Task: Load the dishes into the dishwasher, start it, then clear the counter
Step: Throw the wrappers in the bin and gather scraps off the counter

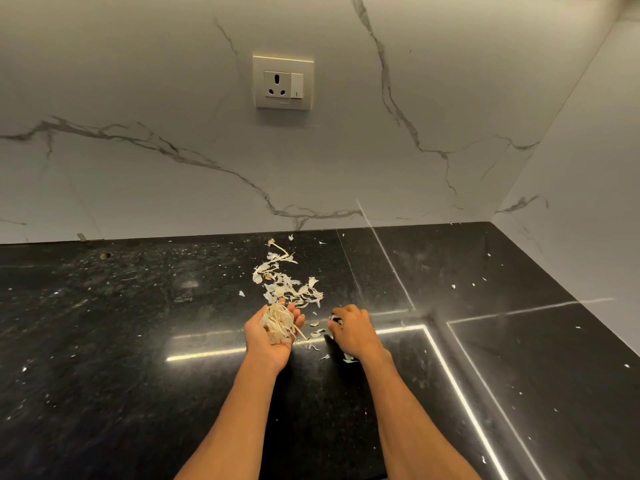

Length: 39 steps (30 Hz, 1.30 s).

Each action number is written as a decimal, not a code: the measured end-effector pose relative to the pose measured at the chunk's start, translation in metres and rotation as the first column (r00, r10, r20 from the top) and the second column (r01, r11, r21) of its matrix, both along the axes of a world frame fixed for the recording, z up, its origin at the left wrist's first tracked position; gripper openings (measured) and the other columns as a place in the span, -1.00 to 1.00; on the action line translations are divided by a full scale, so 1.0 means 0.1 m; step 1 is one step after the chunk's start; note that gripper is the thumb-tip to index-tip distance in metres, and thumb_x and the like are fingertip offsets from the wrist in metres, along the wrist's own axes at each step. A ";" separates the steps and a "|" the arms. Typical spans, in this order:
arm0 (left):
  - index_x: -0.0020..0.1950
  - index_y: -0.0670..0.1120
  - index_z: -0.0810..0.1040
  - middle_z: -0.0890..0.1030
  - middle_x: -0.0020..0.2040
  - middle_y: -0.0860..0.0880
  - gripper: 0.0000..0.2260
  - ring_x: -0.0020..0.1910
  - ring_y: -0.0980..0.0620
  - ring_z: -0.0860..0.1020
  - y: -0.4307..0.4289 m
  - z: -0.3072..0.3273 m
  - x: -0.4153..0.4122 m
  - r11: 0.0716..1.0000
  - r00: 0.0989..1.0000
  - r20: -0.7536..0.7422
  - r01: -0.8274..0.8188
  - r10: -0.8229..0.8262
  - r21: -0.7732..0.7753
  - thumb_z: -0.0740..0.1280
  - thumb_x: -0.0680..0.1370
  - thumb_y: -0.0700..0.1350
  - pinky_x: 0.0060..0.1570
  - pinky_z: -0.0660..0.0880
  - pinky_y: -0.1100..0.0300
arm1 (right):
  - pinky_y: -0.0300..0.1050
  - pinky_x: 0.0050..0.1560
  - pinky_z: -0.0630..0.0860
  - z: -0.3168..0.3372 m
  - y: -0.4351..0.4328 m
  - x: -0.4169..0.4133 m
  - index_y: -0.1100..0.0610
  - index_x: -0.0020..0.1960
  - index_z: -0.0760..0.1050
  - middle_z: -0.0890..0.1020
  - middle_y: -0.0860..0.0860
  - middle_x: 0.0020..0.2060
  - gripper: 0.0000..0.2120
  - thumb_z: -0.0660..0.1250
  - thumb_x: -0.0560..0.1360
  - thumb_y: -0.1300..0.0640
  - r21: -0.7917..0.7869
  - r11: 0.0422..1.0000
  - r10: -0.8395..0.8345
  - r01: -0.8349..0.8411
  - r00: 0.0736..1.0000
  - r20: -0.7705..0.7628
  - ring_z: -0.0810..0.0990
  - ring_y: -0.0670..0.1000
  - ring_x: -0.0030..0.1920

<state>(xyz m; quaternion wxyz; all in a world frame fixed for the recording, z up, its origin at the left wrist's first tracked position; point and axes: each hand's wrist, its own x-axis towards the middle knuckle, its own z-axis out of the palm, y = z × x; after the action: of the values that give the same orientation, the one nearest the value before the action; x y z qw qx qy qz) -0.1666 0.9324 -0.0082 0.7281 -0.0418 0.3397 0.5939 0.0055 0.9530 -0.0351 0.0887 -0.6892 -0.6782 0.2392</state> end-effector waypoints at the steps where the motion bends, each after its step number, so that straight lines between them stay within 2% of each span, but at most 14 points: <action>1: 0.04 -0.25 0.52 0.57 -0.15 -0.19 -0.69 -0.20 -0.10 0.55 0.00 0.00 -0.02 1.000 1.000 -0.005 0.001 -0.001 0.003 0.08 0.63 -0.07 -0.30 0.62 0.08 | 0.00 0.34 0.33 0.03 -0.01 -0.03 0.11 0.32 0.50 0.47 0.06 0.25 -0.62 0.25 0.59 -0.05 0.007 0.998 0.057 -0.057 0.998 0.016 0.37 0.11 0.30; 6: 0.04 -0.24 0.52 0.57 -0.14 -0.19 -0.69 -0.20 -0.10 0.56 0.01 -0.02 -0.02 1.000 1.000 -0.008 -0.002 0.002 0.008 0.08 0.63 -0.07 -0.28 0.62 0.08 | -0.04 0.21 0.44 0.09 -0.10 -0.02 0.03 0.16 0.57 0.53 -0.02 0.14 -0.60 0.43 0.44 -0.18 0.021 0.978 0.206 -0.208 0.976 0.078 0.43 -0.01 0.20; 9: 0.00 -0.25 0.53 0.58 -0.17 -0.19 -0.70 -0.21 -0.11 0.56 0.01 -0.02 0.03 1.000 1.000 -0.018 0.009 -0.009 0.006 0.09 0.62 -0.09 -0.25 0.60 0.07 | -0.04 0.13 0.50 0.15 -0.15 0.03 0.05 0.06 0.62 0.59 -0.01 0.08 -0.70 0.50 0.40 -0.06 -0.023 0.970 0.241 -0.240 0.966 0.094 0.52 -0.01 0.11; 13: 0.03 -0.25 0.52 0.57 -0.16 -0.20 -0.70 -0.20 -0.12 0.56 0.00 -0.04 0.13 1.000 1.000 -0.014 0.028 -0.028 -0.001 0.08 0.62 -0.09 -0.28 0.61 0.07 | -0.08 0.10 0.55 0.19 -0.21 0.20 0.07 0.03 0.68 0.70 0.01 0.01 -0.85 0.40 0.48 0.12 -0.015 0.993 0.118 -0.117 0.990 0.073 0.64 0.03 0.06; 17: -0.01 -0.25 0.52 0.57 -0.16 -0.20 -0.69 -0.20 -0.12 0.56 -0.03 -0.05 0.20 0.999 0.999 -0.015 0.035 -0.035 -0.005 0.08 0.63 -0.09 -0.25 0.61 0.07 | -0.10 0.12 0.51 0.27 -0.24 0.39 0.04 0.16 0.64 0.68 0.00 0.11 -0.76 0.37 0.51 0.08 -0.051 0.999 -0.003 0.001 1.000 -0.024 0.62 0.02 0.12; 20: 0.00 -0.25 0.51 0.57 -0.16 -0.19 -0.69 -0.20 -0.11 0.55 -0.06 -0.06 0.26 0.999 0.999 -0.013 0.049 -0.049 -0.009 0.07 0.63 -0.08 -0.27 0.61 0.09 | -0.07 0.19 0.51 0.27 -0.26 0.38 -0.02 0.22 0.60 0.64 0.01 0.17 -0.54 0.56 0.34 0.12 -0.167 0.984 0.056 -0.061 0.998 -0.034 0.59 0.02 0.16; 22: 0.03 -0.24 0.50 0.56 -0.15 -0.20 -0.70 -0.20 -0.11 0.55 -0.07 -0.08 0.30 0.998 0.998 -0.008 0.055 -0.055 -0.017 0.07 0.63 -0.08 -0.30 0.61 0.09 | -0.06 0.15 0.54 0.26 -0.28 0.31 -0.03 0.19 0.61 0.65 0.02 0.15 -0.49 0.61 0.28 0.18 -0.189 0.977 0.106 -0.101 0.994 0.017 0.61 0.03 0.13; 25: 0.03 -0.25 0.51 0.56 -0.13 -0.21 -0.70 -0.18 -0.11 0.55 -0.08 -0.09 0.34 0.998 0.998 -0.018 0.066 -0.066 -0.020 0.08 0.63 -0.08 -0.23 0.59 0.04 | -0.08 0.07 0.58 0.26 -0.30 0.20 0.02 0.10 0.65 0.67 0.07 0.07 -0.64 0.52 0.36 0.29 -0.149 0.984 0.113 -0.098 0.989 0.093 0.65 0.05 0.05; 28: 0.03 -0.25 0.52 0.57 -0.12 -0.21 -0.70 -0.18 -0.12 0.56 -0.08 -0.11 0.37 0.997 0.997 -0.025 0.068 -0.068 -0.024 0.09 0.63 -0.07 -0.21 0.58 0.03 | -0.09 0.06 0.57 0.26 -0.36 0.11 0.12 0.01 0.67 0.69 0.11 0.00 -0.83 0.42 0.45 0.28 -0.073 0.995 0.079 -0.068 0.985 0.150 0.67 0.09 0.00; 32: 0.00 -0.25 0.52 0.57 -0.14 -0.21 -0.70 -0.19 -0.12 0.55 -0.08 -0.14 0.40 0.997 0.997 -0.030 0.072 -0.073 -0.034 0.09 0.62 -0.08 -0.27 0.62 0.07 | -0.05 0.01 0.56 0.24 -0.43 0.06 0.21 0.01 0.64 0.68 0.16 -0.04 -0.86 0.32 0.51 0.25 0.046 0.998 -0.044 0.036 0.982 0.184 0.66 0.15 0.00; 34: -0.01 -0.25 0.52 0.56 -0.15 -0.21 -0.70 -0.20 -0.12 0.55 -0.08 -0.16 0.42 0.996 0.996 -0.034 0.080 -0.081 -0.036 0.09 0.62 -0.08 -0.26 0.60 0.05 | -0.12 -0.09 0.58 0.24 -0.41 0.10 0.22 -0.06 0.66 0.70 0.14 -0.13 -0.88 0.34 0.49 0.26 -0.021 0.983 -0.180 0.182 0.982 0.050 0.67 0.07 -0.14; 35: -0.01 -0.25 0.52 0.56 -0.16 -0.21 -0.70 -0.21 -0.12 0.55 -0.09 -0.16 0.43 0.996 0.996 -0.037 0.084 -0.085 -0.036 0.09 0.62 -0.07 -0.24 0.58 0.03 | -0.17 -0.14 0.59 0.26 -0.39 0.14 0.22 -0.13 0.67 0.70 0.12 -0.20 -0.92 0.39 0.46 0.28 -0.111 0.959 -0.269 0.259 0.959 -0.085 0.66 0.00 -0.23; 36: -0.01 -0.25 0.52 0.56 -0.16 -0.21 -0.69 -0.21 -0.12 0.55 -0.09 -0.16 0.43 0.996 0.996 -0.040 0.083 -0.084 -0.037 0.09 0.63 -0.07 -0.22 0.56 0.01 | -0.17 -0.16 0.62 0.31 -0.37 0.17 0.22 -0.19 0.67 0.70 0.10 -0.26 -0.94 0.44 0.42 0.33 -0.227 0.922 -0.365 0.313 0.898 -0.245 0.65 -0.04 -0.30; 39: 0.00 -0.26 0.51 0.55 -0.16 -0.22 -0.69 -0.20 -0.13 0.54 -0.09 -0.17 0.47 0.996 0.996 -0.047 0.075 -0.078 -0.047 0.08 0.64 -0.07 -0.15 0.51 0.00 | -0.14 -0.26 0.64 0.54 -0.34 0.21 0.32 -0.21 0.62 0.69 0.19 -0.24 -0.90 0.46 0.36 0.47 -0.454 0.843 -0.534 0.290 0.558 -0.635 0.68 0.03 -0.31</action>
<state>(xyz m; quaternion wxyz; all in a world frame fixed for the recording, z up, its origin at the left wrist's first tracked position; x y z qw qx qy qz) -0.1192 0.9232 -0.0253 0.7407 -0.0308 0.3720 0.5586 0.0267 0.9190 0.0187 0.3054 -0.6763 -0.3547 0.5687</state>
